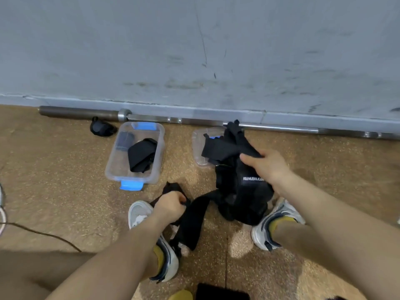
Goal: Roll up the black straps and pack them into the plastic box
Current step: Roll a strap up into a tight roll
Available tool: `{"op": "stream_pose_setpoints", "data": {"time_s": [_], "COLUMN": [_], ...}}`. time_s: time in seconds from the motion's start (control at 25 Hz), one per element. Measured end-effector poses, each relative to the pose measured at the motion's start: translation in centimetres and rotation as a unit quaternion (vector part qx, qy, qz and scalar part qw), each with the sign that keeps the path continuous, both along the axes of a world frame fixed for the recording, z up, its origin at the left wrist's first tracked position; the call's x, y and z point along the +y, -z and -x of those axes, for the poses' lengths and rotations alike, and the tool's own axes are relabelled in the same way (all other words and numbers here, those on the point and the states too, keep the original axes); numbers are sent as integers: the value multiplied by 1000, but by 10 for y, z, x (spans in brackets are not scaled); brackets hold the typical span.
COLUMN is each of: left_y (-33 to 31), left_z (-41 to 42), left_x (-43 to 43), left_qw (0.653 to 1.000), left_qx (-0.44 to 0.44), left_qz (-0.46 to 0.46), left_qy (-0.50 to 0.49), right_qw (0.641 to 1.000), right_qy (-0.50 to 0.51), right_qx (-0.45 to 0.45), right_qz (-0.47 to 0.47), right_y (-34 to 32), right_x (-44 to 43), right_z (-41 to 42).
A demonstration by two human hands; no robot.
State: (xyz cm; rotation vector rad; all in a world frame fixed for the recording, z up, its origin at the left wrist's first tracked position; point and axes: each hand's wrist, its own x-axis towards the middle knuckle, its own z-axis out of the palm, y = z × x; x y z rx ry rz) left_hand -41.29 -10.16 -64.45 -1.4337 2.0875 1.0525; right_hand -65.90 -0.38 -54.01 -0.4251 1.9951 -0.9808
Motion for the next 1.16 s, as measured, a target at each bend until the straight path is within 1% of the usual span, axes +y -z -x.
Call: {"op": "stream_pose_setpoints", "data": {"time_s": [0.12, 0.28, 0.36, 0.4, 0.44, 0.48, 0.56, 0.6, 0.64, 0.68, 0.76, 0.8, 0.84, 0.92, 1.0, 1.08, 1.12, 1.16], "left_y": [52, 103, 111, 111, 111, 110, 111, 116, 118, 121, 117, 112, 105, 74, 36, -18, -40, -64], "left_z": [4, 38, 65, 81, 97, 113, 137, 146, 153, 158, 164, 165, 164, 162, 154, 143, 137, 132], "left_x": [11, 1, -20, -29, -35, -39, -38, -36, -33, -29, -25, -25, -26, -29, -38, -51, -56, -61], "left_qw": [998, 995, 994, 993, 988, 974, 918, 897, 889, 892, 904, 901, 889, 847, 832, 825, 828, 840], "left_qx": [11, 17, 30, 52, 85, 120, 176, 190, 195, 196, 187, 187, 207, 294, 367, 418, 426, 426], "left_qz": [-23, -93, -93, -100, -126, -170, -252, -275, -284, -281, -260, -262, -279, -337, -342, -344, -342, -324], "left_qy": [61, 16, 44, 35, -14, -94, -249, -290, -300, -293, -285, -290, -298, -287, -237, -164, -129, -93], "right_qw": [998, 990, 987, 986, 984, 980, 968, 960, 953, 947, 934, 923, 912, 898, 902, 917, 920, 918], "right_qy": [-14, 44, 70, 84, 99, 113, 151, 174, 191, 203, 221, 235, 246, 231, 179, 123, 99, 75], "right_qx": [7, -43, -68, -88, -110, -136, -184, -207, -223, -238, -275, -299, -324, -373, -392, -370, -362, -360], "right_qz": [-60, -126, -126, -117, -104, -92, -75, -72, -72, -72, -65, -60, -54, -35, 18, 84, 115, 148], "right_y": [69, 127, 141, 146, 153, 159, 171, 176, 178, 181, 179, 175, 172, 154, 121, 74, 50, 24], "right_x": [12, 25, 21, 17, 13, 7, -4, -8, -11, -12, -12, -9, -7, -7, -13, -21, -24, -26], "right_z": [-7, 7, 18, 23, 28, 32, 36, 37, 39, 42, 45, 45, 47, 52, 56, 62, 65, 66]}}
